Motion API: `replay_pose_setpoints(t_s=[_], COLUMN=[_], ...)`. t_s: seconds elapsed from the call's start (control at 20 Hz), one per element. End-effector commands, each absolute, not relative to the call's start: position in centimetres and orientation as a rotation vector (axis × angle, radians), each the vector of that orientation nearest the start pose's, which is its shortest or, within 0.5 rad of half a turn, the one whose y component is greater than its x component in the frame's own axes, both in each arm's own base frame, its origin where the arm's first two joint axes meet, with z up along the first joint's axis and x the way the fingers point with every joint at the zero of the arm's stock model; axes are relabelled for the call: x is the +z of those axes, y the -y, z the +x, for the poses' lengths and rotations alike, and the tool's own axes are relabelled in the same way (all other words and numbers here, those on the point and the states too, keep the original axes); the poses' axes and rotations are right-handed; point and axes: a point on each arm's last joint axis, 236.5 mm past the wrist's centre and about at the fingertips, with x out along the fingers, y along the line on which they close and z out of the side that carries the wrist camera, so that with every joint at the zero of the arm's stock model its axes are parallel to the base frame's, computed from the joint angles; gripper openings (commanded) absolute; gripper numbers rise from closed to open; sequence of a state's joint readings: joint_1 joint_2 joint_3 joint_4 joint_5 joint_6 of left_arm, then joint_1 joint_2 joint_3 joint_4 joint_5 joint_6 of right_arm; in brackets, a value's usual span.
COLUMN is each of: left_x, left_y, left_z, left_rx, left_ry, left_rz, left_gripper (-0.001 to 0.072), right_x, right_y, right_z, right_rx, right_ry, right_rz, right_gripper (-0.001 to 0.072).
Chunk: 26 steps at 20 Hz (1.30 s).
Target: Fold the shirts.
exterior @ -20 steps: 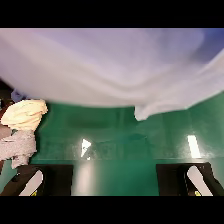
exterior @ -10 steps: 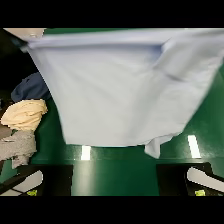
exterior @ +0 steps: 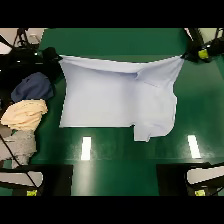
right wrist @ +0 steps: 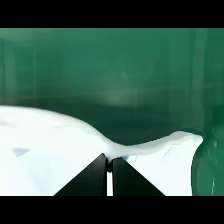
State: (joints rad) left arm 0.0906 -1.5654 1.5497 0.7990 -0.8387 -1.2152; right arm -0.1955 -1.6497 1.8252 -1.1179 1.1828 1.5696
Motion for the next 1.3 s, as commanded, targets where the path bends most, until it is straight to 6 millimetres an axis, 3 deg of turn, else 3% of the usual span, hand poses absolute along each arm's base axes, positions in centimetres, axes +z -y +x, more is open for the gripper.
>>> replay_pose_setpoints(t_s=[0.0, 0.1, 0.2, 0.35, 0.5, 0.75, 0.95, 1.0, 1.05, 1.1, 1.25], left_x=[10.7, 9.2, 7.3, 4.7, 1.9, -3.3, -4.0, -4.1, -4.3, -4.4, -3.5], left_y=[5.4, 5.3, 5.6, 5.7, 5.0, 5.1, 5.2, 5.3, 5.5, 5.7, 5.0], left_z=[59.7, 60.0, 59.5, 57.7, 55.2, 51.5, 50.8, 50.5, 50.0, 49.4, 46.4], left_rx=[-0.259, -0.264, -0.288, -0.334, -0.356, -0.372, -0.359, -0.360, -0.369, -0.373, -0.393], left_ry=[-0.569, -0.586, -0.642, -0.753, -0.885, -1.043, -1.074, -1.089, -1.110, -1.140, -1.280], left_rz=[-0.379, -0.341, -0.289, -0.175, -0.057, -0.059, -0.095, -0.106, -0.112, -0.129, -0.177], left_gripper=[0.0024, 0.0024, 0.0024, 0.0024, 0.0024, 0.0024, 0.0026, 0.0076, 0.0306, 0.0487, 0.0516], right_x=[10.4, 10.6, 9.4, 5.7, 1.6, -2.6, -4.8, -4.9, -4.8, -4.3, -1.5], right_y=[2.4, 3.0, 3.1, 3.3, 2.3, 0.9, -0.3, -0.9, -1.4, -1.9, -1.9], right_z=[58.4, 59.5, 59.3, 56.7, 53.3, 48.9, 46.5, 46.2, 45.9, 45.5, 43.6], right_rx=[0.065, 0.059, 0.063, 0.031, 0.038, 0.045, 0.061, 0.076, 0.089, 0.104, 0.156], right_ry=[-0.796, -0.746, -0.780, -0.923, -1.059, -1.166, -1.242, -1.258, -1.271, -1.285, -1.337], right_rz=[0.456, 0.428, 0.366, 0.221, 0.203, 0.213, 0.267, 0.294, 0.326, 0.358, 0.401], right_gripper=[0.0015, 0.0015, 0.0015, 0.0015, 0.0015, 0.0015, 0.0021, 0.0040, 0.0272, 0.0402, 0.0401])
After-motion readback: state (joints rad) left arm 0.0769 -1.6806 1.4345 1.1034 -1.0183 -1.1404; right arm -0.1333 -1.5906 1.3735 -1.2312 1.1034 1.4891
